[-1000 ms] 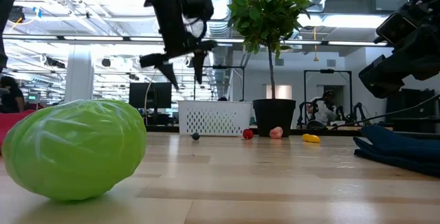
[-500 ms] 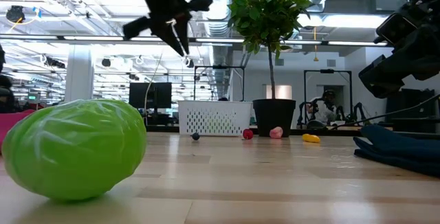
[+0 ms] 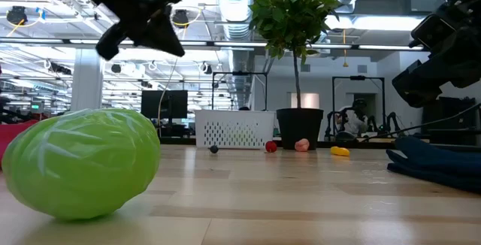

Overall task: Pick and placing Produce into tupperware
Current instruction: Put the yellow corn into the white basket

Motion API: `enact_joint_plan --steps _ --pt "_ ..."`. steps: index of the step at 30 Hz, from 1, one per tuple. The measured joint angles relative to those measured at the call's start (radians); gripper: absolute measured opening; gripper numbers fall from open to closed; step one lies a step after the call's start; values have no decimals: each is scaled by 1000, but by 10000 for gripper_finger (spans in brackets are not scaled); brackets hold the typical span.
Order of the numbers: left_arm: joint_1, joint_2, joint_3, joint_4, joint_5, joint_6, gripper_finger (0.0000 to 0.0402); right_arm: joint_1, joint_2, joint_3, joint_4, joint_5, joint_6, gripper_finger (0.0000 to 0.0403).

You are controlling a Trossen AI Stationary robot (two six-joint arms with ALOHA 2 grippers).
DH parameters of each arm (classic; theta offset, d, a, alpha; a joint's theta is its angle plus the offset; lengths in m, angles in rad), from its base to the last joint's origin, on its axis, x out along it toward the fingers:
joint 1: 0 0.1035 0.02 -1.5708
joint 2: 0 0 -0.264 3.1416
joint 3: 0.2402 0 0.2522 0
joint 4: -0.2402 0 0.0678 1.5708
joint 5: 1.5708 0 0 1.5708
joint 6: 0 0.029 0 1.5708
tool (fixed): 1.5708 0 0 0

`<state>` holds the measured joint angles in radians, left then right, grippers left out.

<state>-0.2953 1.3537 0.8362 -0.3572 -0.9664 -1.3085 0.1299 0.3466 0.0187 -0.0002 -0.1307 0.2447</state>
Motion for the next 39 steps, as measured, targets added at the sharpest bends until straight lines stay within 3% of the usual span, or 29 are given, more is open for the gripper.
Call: enact_joint_plan --steps 4,9,13,16,19,22,27,31,39 --pt "-12 -70 -139 202 34 114 2 0 0 0 0 0 0 182" --pt "-1 -148 -304 551 212 429 7 0 0 0 0 0 0 182" --pt "32 -159 -401 752 354 503 14 0 0 0 0 0 0 182" --pt "37 -136 -431 806 391 508 19 0 0 0 0 0 0 182" --pt "38 -106 -445 877 360 515 22 0 0 0 0 0 0 182" --pt "37 -89 -450 927 362 608 23 0 0 0 0 0 0 182" --pt "37 -76 -449 1044 544 897 23 0 0 0 0 0 0 182" --pt "29 -76 -448 1074 667 968 23 0 0 0 0 0 0 182" --pt "7 -76 -448 1080 624 1016 23 0 0 0 0 0 0 182"
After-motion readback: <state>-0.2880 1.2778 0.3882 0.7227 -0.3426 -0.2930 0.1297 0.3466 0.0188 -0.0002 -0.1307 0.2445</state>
